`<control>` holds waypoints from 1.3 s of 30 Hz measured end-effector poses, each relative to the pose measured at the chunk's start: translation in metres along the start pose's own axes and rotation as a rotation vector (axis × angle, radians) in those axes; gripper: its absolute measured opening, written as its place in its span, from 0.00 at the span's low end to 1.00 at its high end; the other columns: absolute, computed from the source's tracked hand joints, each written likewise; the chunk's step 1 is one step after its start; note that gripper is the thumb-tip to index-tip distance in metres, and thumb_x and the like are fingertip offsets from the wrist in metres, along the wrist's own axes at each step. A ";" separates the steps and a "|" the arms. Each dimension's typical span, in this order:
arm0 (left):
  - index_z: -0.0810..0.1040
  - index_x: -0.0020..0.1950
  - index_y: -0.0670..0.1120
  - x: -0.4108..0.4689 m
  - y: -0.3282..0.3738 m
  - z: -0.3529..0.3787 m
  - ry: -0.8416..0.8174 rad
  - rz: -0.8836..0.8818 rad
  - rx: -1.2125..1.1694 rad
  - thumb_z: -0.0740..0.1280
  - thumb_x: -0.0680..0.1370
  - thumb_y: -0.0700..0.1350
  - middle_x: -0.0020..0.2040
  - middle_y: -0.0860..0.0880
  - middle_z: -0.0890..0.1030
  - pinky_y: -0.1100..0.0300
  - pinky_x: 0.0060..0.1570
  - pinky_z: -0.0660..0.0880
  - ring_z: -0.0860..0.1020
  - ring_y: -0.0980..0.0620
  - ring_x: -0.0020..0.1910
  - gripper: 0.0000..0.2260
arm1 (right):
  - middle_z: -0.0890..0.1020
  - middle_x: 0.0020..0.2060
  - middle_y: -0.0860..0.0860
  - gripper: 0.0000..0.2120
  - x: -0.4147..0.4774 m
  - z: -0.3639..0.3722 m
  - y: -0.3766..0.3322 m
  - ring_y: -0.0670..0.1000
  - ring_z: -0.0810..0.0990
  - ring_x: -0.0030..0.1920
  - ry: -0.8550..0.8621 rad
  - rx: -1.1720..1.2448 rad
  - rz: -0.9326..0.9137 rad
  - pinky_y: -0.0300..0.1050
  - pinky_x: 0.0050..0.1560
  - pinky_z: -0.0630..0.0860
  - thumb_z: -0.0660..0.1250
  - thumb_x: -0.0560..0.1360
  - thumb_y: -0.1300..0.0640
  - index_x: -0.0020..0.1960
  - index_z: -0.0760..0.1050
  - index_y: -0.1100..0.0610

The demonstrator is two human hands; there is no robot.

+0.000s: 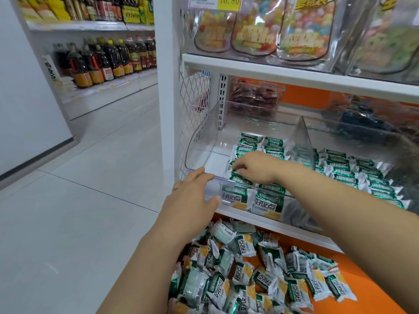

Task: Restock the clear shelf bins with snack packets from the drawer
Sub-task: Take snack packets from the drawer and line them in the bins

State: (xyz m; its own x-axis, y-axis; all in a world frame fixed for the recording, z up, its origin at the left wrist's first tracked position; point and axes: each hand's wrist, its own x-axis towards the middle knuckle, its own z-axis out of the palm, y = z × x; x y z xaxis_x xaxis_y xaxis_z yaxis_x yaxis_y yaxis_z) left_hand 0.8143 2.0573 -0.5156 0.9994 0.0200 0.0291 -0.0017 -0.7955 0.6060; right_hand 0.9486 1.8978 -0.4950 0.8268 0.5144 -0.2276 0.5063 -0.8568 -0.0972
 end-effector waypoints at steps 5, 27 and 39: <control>0.62 0.74 0.56 0.000 0.001 0.000 -0.003 -0.009 0.003 0.61 0.80 0.51 0.77 0.58 0.54 0.52 0.68 0.61 0.59 0.48 0.73 0.22 | 0.77 0.64 0.55 0.17 0.000 0.001 0.003 0.56 0.75 0.62 0.111 -0.014 0.005 0.51 0.63 0.72 0.56 0.80 0.61 0.66 0.74 0.57; 0.72 0.51 0.52 -0.013 0.005 0.017 0.238 0.031 -0.060 0.61 0.78 0.44 0.57 0.53 0.69 0.58 0.45 0.71 0.73 0.51 0.42 0.04 | 0.82 0.54 0.49 0.12 -0.081 0.032 -0.012 0.52 0.79 0.56 0.645 0.146 -0.047 0.53 0.61 0.73 0.61 0.78 0.59 0.57 0.81 0.55; 0.73 0.59 0.54 -0.018 -0.043 0.121 -0.408 -0.091 0.385 0.60 0.79 0.48 0.60 0.52 0.77 0.54 0.55 0.75 0.77 0.49 0.57 0.09 | 0.79 0.57 0.45 0.13 -0.148 0.196 0.027 0.46 0.77 0.55 0.129 0.325 0.196 0.41 0.52 0.75 0.60 0.80 0.54 0.62 0.76 0.49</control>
State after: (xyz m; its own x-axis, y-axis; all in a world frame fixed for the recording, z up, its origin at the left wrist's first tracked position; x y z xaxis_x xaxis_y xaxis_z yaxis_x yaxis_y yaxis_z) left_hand 0.8008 2.0181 -0.6380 0.9276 -0.0757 -0.3658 0.0219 -0.9666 0.2555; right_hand 0.7918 1.7921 -0.6541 0.9344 0.3227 -0.1507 0.2492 -0.8947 -0.3706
